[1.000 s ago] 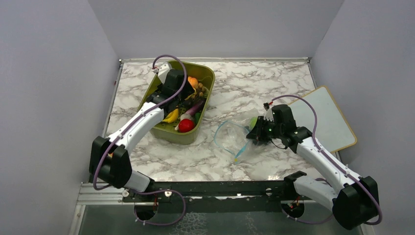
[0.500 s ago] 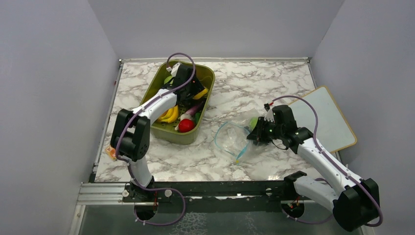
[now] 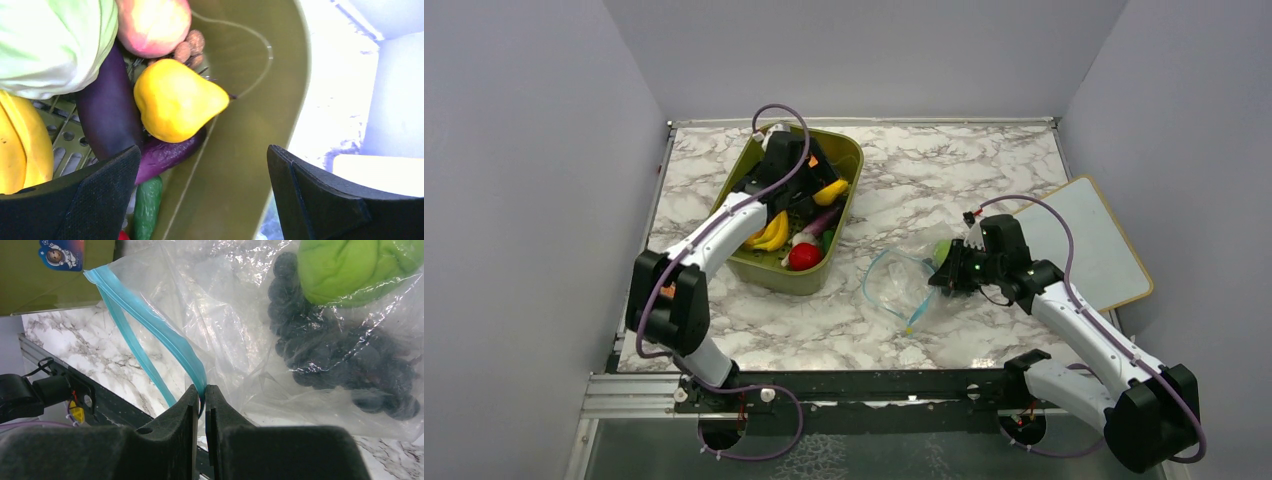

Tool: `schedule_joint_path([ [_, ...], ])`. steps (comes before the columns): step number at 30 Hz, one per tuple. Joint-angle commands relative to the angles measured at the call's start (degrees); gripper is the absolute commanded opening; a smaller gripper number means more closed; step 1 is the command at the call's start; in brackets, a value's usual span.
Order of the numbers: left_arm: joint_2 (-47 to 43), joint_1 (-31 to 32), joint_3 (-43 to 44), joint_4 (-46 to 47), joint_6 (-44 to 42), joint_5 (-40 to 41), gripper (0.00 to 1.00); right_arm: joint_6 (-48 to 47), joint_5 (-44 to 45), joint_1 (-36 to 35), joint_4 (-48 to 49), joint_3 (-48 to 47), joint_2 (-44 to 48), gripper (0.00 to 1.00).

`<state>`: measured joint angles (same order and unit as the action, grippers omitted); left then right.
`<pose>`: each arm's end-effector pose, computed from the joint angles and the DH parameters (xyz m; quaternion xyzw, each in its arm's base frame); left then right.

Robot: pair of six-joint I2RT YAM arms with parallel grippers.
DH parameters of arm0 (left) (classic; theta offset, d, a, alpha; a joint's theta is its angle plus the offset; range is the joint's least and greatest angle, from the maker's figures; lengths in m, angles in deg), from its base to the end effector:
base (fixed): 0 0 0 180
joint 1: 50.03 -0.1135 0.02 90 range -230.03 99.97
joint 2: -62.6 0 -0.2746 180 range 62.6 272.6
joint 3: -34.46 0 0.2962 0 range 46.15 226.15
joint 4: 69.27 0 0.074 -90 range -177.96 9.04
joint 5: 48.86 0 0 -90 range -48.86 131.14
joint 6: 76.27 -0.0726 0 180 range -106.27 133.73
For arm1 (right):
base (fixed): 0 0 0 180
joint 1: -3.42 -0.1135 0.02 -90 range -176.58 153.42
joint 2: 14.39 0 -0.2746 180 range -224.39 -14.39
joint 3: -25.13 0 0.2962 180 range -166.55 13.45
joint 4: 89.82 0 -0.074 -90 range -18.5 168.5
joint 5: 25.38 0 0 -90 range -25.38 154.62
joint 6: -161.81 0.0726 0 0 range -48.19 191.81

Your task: Open the zip-top bag and remove the fake food

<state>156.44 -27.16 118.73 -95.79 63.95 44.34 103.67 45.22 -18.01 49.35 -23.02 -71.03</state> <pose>0.4151 -0.1707 0.2520 -0.2229 0.8628 -0.2498 0.3788 0.2284 0.1156 0.1911 0.0257 0.9257 0.2949 0.2354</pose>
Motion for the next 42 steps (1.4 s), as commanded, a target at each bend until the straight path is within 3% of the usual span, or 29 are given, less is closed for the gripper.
schedule_joint_path([
  [1, -7.5, -0.2, -2.7, 3.7, -2.6, -2.5, 0.99, -0.5, -0.7, -0.3, 0.2, -1.3, 0.4, 0.11],
  [6, -13.3, 3.2, -7.2, 9.0, -7.1, -9.6, 0.99, 0.7, -1.0, -0.3, 0.5, -1.8, 1.2, 0.11],
  [11, -17.6, 14.1, -9.9, 10.3, -14.4, -9.7, 0.97, 1.9, -2.7, -0.3, 2.6, -0.9, 3.0, 0.11],
  [21, -17.8, 27.3, -19.6, 12.7, -8.2, -5.3, 0.71, 3.6, -3.5, -0.3, 3.5, -1.2, 7.2, 0.11],
  [28, -12.0, 31.6, -20.1, 13.8, -2.4, -0.6, 0.62, 3.9, -3.2, -0.3, 2.9, -1.4, 8.3, 0.11],
  [42, -3.7, 33.0, -17.6, 11.1, 4.3, 2.9, 0.6, 5.0, -4.2, -0.3, 2.6, -2.0, 10.2, 0.11],
])
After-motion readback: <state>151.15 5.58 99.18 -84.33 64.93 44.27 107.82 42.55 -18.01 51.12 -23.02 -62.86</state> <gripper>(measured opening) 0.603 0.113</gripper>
